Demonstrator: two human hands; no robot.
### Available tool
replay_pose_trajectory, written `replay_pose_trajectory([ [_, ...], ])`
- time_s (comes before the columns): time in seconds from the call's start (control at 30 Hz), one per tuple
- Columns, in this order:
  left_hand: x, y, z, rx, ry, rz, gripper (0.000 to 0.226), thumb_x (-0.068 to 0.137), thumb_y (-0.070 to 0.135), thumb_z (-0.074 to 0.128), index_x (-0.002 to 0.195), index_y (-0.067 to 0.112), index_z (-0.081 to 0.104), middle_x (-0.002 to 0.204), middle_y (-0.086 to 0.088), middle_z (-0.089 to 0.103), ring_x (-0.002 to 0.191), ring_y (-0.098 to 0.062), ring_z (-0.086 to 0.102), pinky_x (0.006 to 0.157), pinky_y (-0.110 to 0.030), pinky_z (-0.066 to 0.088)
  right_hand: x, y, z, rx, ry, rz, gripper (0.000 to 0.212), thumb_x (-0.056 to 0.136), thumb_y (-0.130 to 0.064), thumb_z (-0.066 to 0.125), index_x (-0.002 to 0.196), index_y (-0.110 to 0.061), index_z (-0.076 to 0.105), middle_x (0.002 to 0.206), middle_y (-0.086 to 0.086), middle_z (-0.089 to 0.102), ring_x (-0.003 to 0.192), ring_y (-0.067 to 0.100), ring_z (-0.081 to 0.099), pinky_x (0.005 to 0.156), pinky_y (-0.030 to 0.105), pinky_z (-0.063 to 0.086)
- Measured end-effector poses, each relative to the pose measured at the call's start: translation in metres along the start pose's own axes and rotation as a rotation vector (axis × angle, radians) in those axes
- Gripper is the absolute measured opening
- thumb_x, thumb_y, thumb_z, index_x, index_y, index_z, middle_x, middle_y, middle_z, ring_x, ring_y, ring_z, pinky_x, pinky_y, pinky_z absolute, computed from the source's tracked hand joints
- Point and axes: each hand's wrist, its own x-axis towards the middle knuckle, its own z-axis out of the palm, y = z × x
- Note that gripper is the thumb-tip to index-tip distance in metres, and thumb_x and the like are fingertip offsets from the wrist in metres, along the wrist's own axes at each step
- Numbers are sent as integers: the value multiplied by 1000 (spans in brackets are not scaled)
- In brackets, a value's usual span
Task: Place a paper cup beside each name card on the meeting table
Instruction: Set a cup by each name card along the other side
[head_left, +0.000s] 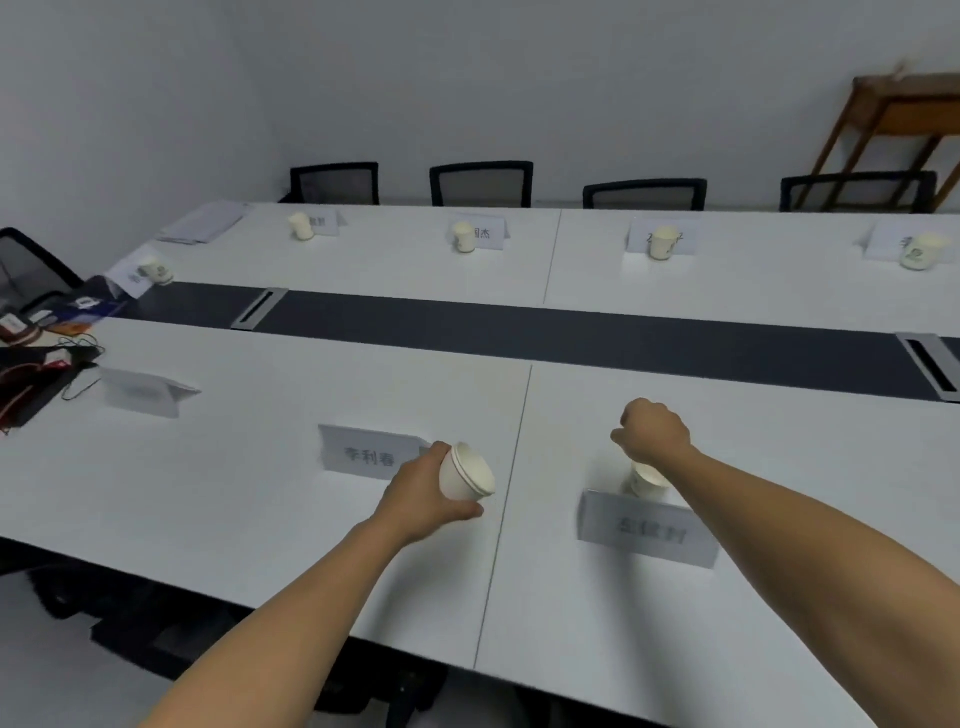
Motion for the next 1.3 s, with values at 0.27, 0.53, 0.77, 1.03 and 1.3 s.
replay_pose_trajectory([
  [0.27,-108,-101,-117,-13,142,-12,68,62,35,85,121,29,50,109,6,61,98,-20,60,82,-41,56,-121,-160,46,-97,11,-243,23,87,-22,58,104,-10,68,98,7,72,78,23,65,62,28,43],
  [0.53,-193,-192,-222,40,270,-98,63,64,35,84,115,25,49,105,3,59,96,-23,58,79,-36,53,-213,-320,76,-158,17,-506,25,91,-31,61,111,-17,66,105,6,69,81,23,59,63,28,42],
  [0.77,-182,-241,-287,24,358,-136,65,62,36,84,116,25,49,107,2,60,99,-24,58,84,-41,54,-217,-423,92,-159,53,-641,28,93,-32,57,116,-19,65,112,4,68,97,26,63,71,29,42],
  [1.03,-96,-269,-348,64,349,-125,67,59,41,85,113,28,48,106,3,60,97,-23,58,80,-39,54,-141,-504,95,-112,41,-638,28,90,-34,59,112,-19,66,111,3,68,100,27,64,72,31,44],
  [1.3,-1,-263,-374,51,291,-74,70,55,42,85,114,30,48,109,2,59,98,-23,57,83,-45,56,-75,-537,77,-16,-2,-535,25,85,-27,62,101,-12,71,99,7,74,95,29,69,76,37,55],
])
